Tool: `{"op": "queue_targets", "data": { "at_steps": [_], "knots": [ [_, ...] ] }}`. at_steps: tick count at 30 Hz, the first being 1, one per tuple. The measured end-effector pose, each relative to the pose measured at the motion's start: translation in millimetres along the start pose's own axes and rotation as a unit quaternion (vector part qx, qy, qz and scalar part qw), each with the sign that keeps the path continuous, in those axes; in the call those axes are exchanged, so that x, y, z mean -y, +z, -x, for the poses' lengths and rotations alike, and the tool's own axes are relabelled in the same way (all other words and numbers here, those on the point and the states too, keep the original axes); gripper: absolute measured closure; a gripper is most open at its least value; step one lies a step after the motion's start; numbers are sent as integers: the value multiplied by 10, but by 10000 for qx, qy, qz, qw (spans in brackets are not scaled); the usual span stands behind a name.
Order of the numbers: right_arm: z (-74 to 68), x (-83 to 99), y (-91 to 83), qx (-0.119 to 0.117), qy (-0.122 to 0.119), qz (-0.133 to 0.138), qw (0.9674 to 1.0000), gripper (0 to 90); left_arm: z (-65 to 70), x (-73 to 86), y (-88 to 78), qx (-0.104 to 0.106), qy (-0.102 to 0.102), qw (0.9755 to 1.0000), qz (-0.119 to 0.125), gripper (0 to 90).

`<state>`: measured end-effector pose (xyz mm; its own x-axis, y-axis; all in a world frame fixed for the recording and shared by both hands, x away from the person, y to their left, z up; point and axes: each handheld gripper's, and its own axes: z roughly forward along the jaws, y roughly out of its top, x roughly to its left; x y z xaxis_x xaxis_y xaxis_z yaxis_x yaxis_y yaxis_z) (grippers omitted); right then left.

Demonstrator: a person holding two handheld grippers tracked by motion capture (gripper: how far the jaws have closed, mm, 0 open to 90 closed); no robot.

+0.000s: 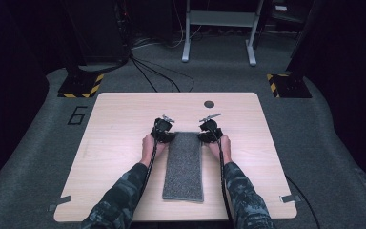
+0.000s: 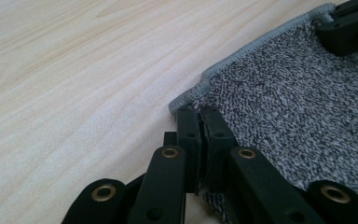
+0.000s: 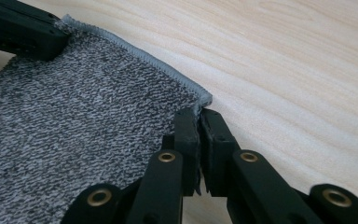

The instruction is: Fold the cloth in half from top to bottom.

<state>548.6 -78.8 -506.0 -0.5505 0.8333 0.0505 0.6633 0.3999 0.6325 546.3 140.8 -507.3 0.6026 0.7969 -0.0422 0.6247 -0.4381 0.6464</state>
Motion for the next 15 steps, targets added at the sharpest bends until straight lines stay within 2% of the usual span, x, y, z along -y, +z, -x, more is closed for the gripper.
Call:
{"op": "queue_targets", "data": {
  "at_steps": [5, 9, 11, 13, 15],
  "knots": [
    [-13, 6, -63, -18, -58, 154, 9999, 865, -7, 18, -57, 76, 28, 9999, 63, 876],
    [-28, -24, -141, 45, -165, 291, 9994, 864, -6, -11, -120, 51, 65, 9998, 181, 876],
    [-39, -34, -180, 67, -110, 336, 9994, 864, -4, -37, -160, 51, 98, 9997, 220, 876],
    [-29, -43, -211, 59, -190, 403, 9990, 864, 3, -60, -195, 11, 102, 9994, 328, 876],
    [-28, -54, -236, 32, -125, 412, 9991, 863, 1, -77, -226, 4, 143, 9993, 337, 875]
  ]
}}
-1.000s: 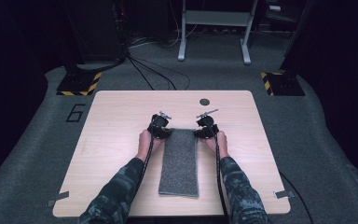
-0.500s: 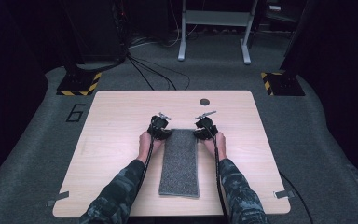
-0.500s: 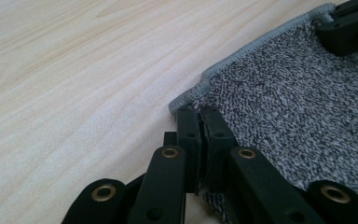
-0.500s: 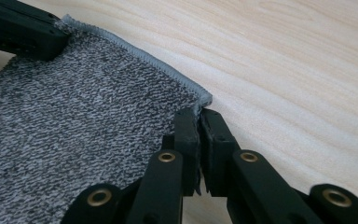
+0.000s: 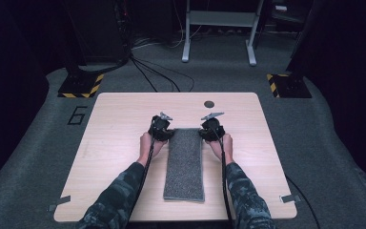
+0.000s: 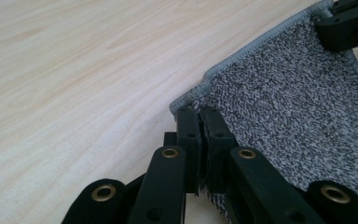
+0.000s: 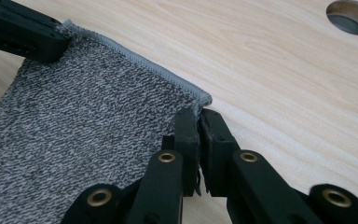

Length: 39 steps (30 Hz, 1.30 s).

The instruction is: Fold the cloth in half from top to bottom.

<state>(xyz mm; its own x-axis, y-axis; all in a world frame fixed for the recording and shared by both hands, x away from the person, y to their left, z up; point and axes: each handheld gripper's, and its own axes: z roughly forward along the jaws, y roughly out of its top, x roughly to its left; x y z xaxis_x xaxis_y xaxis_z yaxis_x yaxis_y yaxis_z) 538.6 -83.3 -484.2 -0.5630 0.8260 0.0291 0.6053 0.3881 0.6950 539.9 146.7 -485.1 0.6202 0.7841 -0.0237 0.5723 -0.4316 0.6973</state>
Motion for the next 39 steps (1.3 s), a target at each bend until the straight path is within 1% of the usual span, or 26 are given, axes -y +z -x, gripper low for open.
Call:
{"op": "queue_targets", "data": {
  "at_steps": [2, 5, 7, 8, 9, 12, 13, 14, 15, 16, 17, 18, 19, 21, 22, 23, 25, 26, 27, 29, 30, 31, 33, 34, 38, 39],
  "knots": [
    [20, -28, -33, -41, 32, 87, 9999, 863, -6, -18, -28, -2, 23, 10000, 62, 875],
    [17, -88, -98, -51, 56, 162, 9998, 863, -12, -51, -76, 7, -24, 9999, 125, 875],
    [17, -122, -140, 2, -86, 252, 9996, 863, -16, -97, -111, -35, 15, 10000, 92, 875],
    [3, -137, -162, 1, -84, 247, 9997, 863, -13, -112, -123, -36, 5, 9999, 118, 875],
    [5, -149, -174, 3, -98, 265, 9996, 863, -14, -134, -151, -53, 67, 9998, 154, 875],
    [21, -196, -240, -18, -111, 378, 9992, 863, -16, -176, -214, -65, 83, 9997, 213, 875],
    [21, -213, -268, -19, -88, 384, 9992, 863, -16, -189, -232, -52, 60, 9996, 273, 875],
    [32, -227, -290, -27, -157, 420, 9990, 863, -21, -204, -253, -36, 66, 9995, 305, 875],
    [23, -245, -308, -12, -107, 478, 9988, 863, -22, -219, -277, -38, 43, 9994, 332, 875],
    [30, -256, -336, -7, -189, 461, 9988, 863, -35, -237, -298, -18, 94, 9994, 342, 875],
    [22, -273, -350, -17, -139, 501, 9986, 863, -36, -255, -322, -19, 105, 9994, 338, 875],
    [27, -283, -375, -24, -155, 484, 9987, 863, -27, -268, -334, -54, 86, 9991, 421, 875],
    [26, -299, -389, -28, -132, 545, 9984, 863, -28, -287, -356, -53, 99, 9991, 404, 875],
    [39, -328, -425, -8, -225, 593, 9980, 863, -30, -320, -393, -66, 114, 9989, 446, 876],
    [32, -345, -445, -13, -180, 587, 9981, 863, -38, -342, -420, -70, 154, 9989, 440, 875],
    [34, -369, -467, -3, -214, 606, 9979, 863, -41, -355, -435, -75, 155, 9988, 454, 875],
    [37, -406, -501, 6, -236, 651, 9976, 863, -48, -390, -477, -99, 195, 9985, 500, 875],
    [32, -422, -515, 9, -209, 676, 9975, 863, -44, -404, -491, -106, 150, 9982, 576, 875],
    [38, -437, -536, 7, -252, 702, 9972, 863, -48, -419, -515, -93, 157, 9978, 630, 875],
    [40, -471, -571, 24, -305, 776, 9965, 862, -47, -441, -558, -137, 184, 9974, 684, 874],
    [30, -479, -590, 12, -253, 790, 9966, 862, -47, -445, -571, -142, 193, 9971, 726, 875],
    [31, -486, -600, 6, -305, 822, 9961, 862, -53, -451, -589, -133, 229, 9968, 749, 874],
    [22, -492, -632, 13, -321, 879, 9956, 862, -45, -456, -613, -137, 237, 9963, 818, 873],
    [13, -492, -643, 10, -274, 913, 9954, 862, -43, -457, -623, -129, 256, 9961, 838, 873],
    [5, -481, -699, 4, -380, 1053, 9937, 861, -23, -443, -691, -103, 309, 9947, 973, 869],
    [-9, -472, -720, -13, -332, 1073, 9937, 861, -14, -434, -706, -89, 277, 9941, 1046, 870]
  ]
}}
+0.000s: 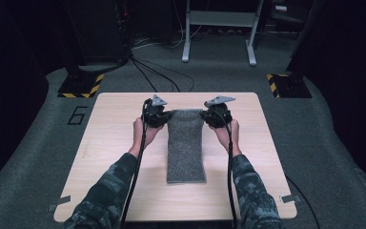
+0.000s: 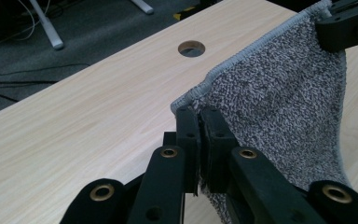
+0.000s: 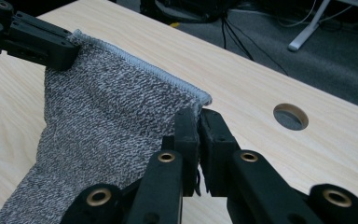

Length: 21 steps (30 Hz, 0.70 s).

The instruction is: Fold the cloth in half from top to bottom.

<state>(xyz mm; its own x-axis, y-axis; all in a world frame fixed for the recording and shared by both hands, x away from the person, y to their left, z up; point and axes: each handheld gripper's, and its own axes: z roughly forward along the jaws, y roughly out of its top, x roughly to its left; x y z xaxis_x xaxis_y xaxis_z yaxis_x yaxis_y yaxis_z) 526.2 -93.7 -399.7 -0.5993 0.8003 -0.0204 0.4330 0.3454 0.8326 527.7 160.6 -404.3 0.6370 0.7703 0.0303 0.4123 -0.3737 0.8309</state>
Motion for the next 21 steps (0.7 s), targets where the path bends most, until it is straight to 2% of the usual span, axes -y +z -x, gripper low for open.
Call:
{"op": "queue_targets", "data": {
  "at_steps": [4, 12, 17, 21],
  "knots": [
    [-56, 28, -74, -80, -67, 107, 9999, 859, 28, 31, -63, 17, -14, 10000, -24, 869],
    [-196, 124, -182, -217, -267, 156, 9993, 858, 79, 165, -169, 129, 12, 9999, 64, 866],
    [-259, 212, -226, -280, -455, 116, 9985, 857, 124, 262, -211, 192, 78, 9998, 29, 865],
    [-307, 284, -250, -323, -478, 61, 9983, 857, 183, 344, -242, 262, 95, 9996, 30, 864]
  ]
}}
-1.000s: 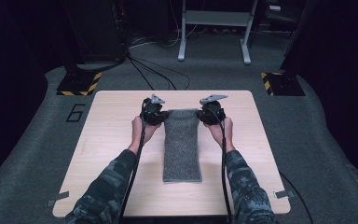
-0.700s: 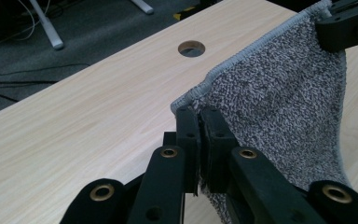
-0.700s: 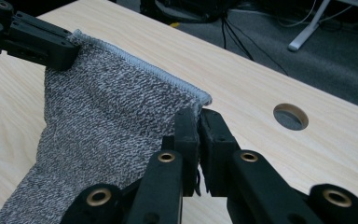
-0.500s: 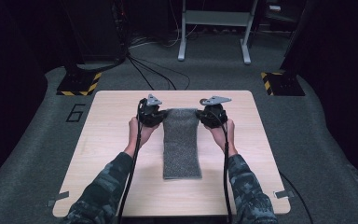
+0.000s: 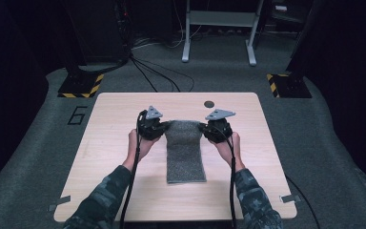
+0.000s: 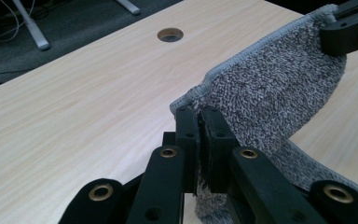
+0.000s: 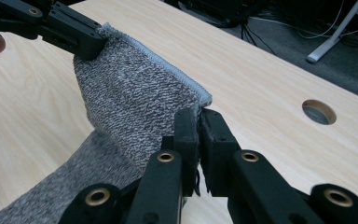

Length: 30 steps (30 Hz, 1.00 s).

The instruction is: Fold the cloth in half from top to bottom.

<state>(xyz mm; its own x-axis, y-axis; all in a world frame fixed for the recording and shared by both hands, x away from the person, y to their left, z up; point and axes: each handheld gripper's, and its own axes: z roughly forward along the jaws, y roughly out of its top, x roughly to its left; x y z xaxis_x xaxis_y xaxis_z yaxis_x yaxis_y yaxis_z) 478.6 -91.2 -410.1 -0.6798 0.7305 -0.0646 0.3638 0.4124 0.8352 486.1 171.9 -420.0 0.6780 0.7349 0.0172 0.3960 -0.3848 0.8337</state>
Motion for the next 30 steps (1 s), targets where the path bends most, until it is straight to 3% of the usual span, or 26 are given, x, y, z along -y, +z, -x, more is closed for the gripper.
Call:
{"op": "queue_targets", "data": {
  "at_steps": [13, 30],
  "knots": [
    [-183, 340, -42, -153, -69, -253, 9995, 857, 251, 391, -38, 286, 161, 9991, -259, 858],
    [-400, 804, -69, -334, -93, -594, 9976, 852, 433, 793, -3, 746, -75, 9957, -535, 826]
  ]
}}
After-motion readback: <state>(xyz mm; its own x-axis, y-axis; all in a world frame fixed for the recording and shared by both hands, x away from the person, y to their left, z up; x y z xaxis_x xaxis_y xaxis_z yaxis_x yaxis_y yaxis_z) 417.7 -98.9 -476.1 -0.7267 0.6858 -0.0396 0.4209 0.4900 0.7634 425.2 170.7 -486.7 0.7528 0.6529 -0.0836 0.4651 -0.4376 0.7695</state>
